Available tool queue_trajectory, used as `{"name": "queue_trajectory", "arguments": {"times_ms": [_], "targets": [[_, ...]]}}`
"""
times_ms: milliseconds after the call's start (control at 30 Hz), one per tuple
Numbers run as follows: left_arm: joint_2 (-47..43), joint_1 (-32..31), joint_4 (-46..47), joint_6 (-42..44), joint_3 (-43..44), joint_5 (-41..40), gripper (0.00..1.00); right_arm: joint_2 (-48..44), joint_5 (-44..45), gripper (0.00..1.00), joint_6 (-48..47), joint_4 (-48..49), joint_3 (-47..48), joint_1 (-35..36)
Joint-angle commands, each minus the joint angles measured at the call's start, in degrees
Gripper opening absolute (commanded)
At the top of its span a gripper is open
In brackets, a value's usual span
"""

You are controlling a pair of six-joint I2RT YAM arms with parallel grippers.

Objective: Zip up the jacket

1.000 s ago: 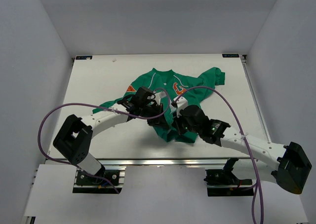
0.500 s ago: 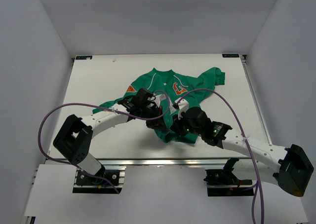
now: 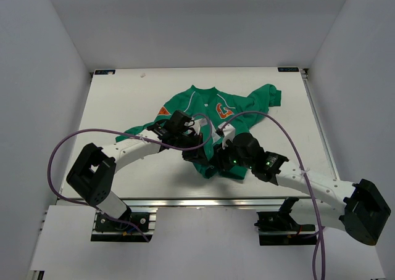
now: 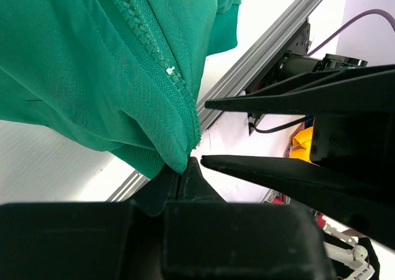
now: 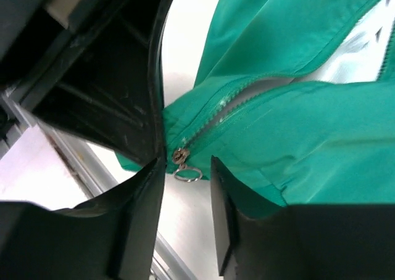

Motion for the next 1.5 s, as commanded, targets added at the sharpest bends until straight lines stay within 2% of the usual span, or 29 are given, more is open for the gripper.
{"name": "queue_trajectory", "arguments": {"times_ms": [0, 133, 233, 367, 600, 700, 833, 900, 933, 967, 1000, 1100, 1333, 1467], "targets": [[-2.2, -0.3, -0.6, 0.7, 0.7, 1.3, 0.0, -2.0, -2.6, 0.42, -2.6, 2.0, -2.0, -0.1], [-1.9, -0.2, -0.5, 0.7, 1.1, 1.9, 0.0, -3.6, -4.9, 0.52, -5.7, 1.8, -3.2, -0.1], [-2.0, -0.3, 0.1, 0.5, 1.6, 2.7, 0.0, -3.0, -4.5, 0.54, -7.0, -0.3, -3.3, -0.1], [-2.4, -0.2, 0.1, 0.5, 2.2, 3.1, 0.0, -1.9, -2.1, 0.55, -7.7, -0.4, -2.5, -0.1], [-2.7, -0.2, 0.0, 0.4, 2.3, 3.5, 0.0, 2.7, -4.2, 0.59, -8.1, 1.0, 0.0, -0.1], [-3.1, -0.3, 0.3, 0.3, 2.0, 3.8, 0.0, 3.5, -4.5, 0.58, -8.2, 3.2, 0.6, 0.0], [-3.3, -0.3, 0.6, 0.2, 1.8, 3.9, 0.0, 3.4, -5.8, 0.45, -7.7, 4.6, 0.9, 0.0], [-3.4, -0.3, 0.8, 0.2, 1.6, 3.9, 0.0, 3.1, -7.2, 0.41, -7.3, 5.6, 0.6, -0.1], [-3.4, -0.2, 0.9, 0.2, 1.6, 3.8, 0.0, 2.9, -7.6, 0.29, -6.9, 6.0, 0.5, 0.0], [-3.4, -0.2, 0.8, 0.2, 1.6, 3.9, 0.0, 2.8, -7.8, 0.23, -6.5, 6.2, 0.5, 0.0], [-3.4, -0.2, 0.7, 0.2, 1.4, 3.7, 0.0, 2.7, -8.1, 0.12, -6.4, 6.1, 0.5, 0.0], [-3.4, -0.2, 0.6, 0.2, 1.2, 3.3, 0.0, 2.1, -8.0, 0.0, -5.6, 4.7, 0.7, 0.0], [-3.2, -0.3, 0.2, 0.4, 1.0, 2.6, 0.0, -1.2, -6.9, 0.0, -4.3, 1.8, 0.3, 0.0], [-2.7, -0.2, -1.2, 1.1, 1.4, 1.2, 0.0, -3.1, -3.3, 0.0, -3.6, -2.6, 1.0, 0.0]]}}
